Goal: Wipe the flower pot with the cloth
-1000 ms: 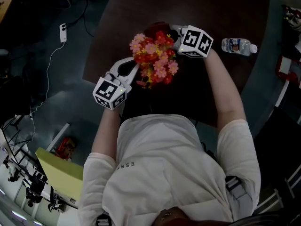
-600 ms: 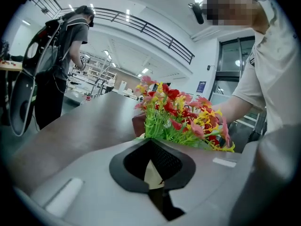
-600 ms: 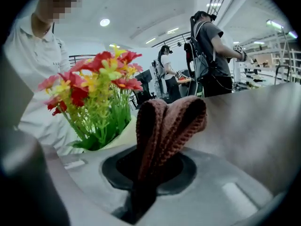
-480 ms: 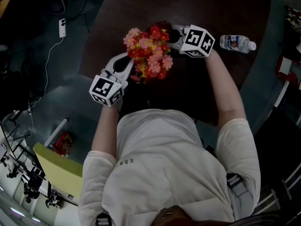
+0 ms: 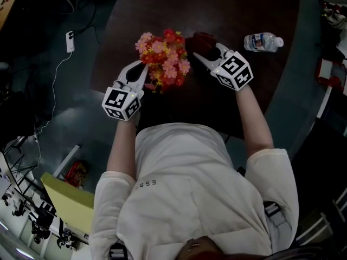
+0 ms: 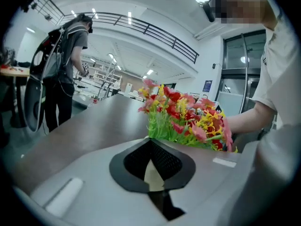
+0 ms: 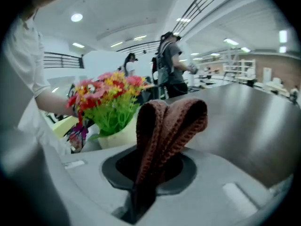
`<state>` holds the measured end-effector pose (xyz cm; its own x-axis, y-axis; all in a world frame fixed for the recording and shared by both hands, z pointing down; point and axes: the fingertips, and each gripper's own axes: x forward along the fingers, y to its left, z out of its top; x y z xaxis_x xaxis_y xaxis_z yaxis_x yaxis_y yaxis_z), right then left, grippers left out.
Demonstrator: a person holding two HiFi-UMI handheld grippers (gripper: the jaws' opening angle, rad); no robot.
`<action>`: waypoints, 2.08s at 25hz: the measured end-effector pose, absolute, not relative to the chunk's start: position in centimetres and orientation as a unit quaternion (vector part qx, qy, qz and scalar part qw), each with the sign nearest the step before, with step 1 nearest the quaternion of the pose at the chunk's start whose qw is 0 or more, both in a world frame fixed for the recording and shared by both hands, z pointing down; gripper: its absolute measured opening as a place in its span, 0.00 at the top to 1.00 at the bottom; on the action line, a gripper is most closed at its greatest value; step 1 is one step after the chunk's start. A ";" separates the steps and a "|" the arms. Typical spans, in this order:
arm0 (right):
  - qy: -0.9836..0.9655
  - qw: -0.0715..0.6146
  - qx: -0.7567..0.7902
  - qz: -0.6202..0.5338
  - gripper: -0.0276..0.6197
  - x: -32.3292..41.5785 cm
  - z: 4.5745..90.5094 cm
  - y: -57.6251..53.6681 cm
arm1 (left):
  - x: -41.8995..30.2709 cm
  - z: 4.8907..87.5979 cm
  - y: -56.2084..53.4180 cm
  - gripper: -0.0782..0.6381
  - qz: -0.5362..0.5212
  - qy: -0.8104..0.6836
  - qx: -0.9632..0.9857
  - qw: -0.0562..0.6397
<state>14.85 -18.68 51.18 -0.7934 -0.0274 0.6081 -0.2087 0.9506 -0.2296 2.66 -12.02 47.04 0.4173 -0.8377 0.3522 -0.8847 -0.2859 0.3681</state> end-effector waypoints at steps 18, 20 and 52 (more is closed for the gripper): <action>-0.840 0.234 0.456 0.178 0.89 20.1 48.0 -13.8 | -1.6 42.5 -12.8 0.87 0.033 -0.485 0.860 0.157; -0.817 0.233 0.495 0.182 0.89 19.7 49.0 -12.2 | -2.1 43.5 -12.5 0.87 0.035 -0.452 0.876 0.162; -0.734 0.186 0.583 0.295 0.88 -7.1 54.9 -12.7 | -17.3 47.5 -10.8 0.87 0.071 -0.272 0.934 0.222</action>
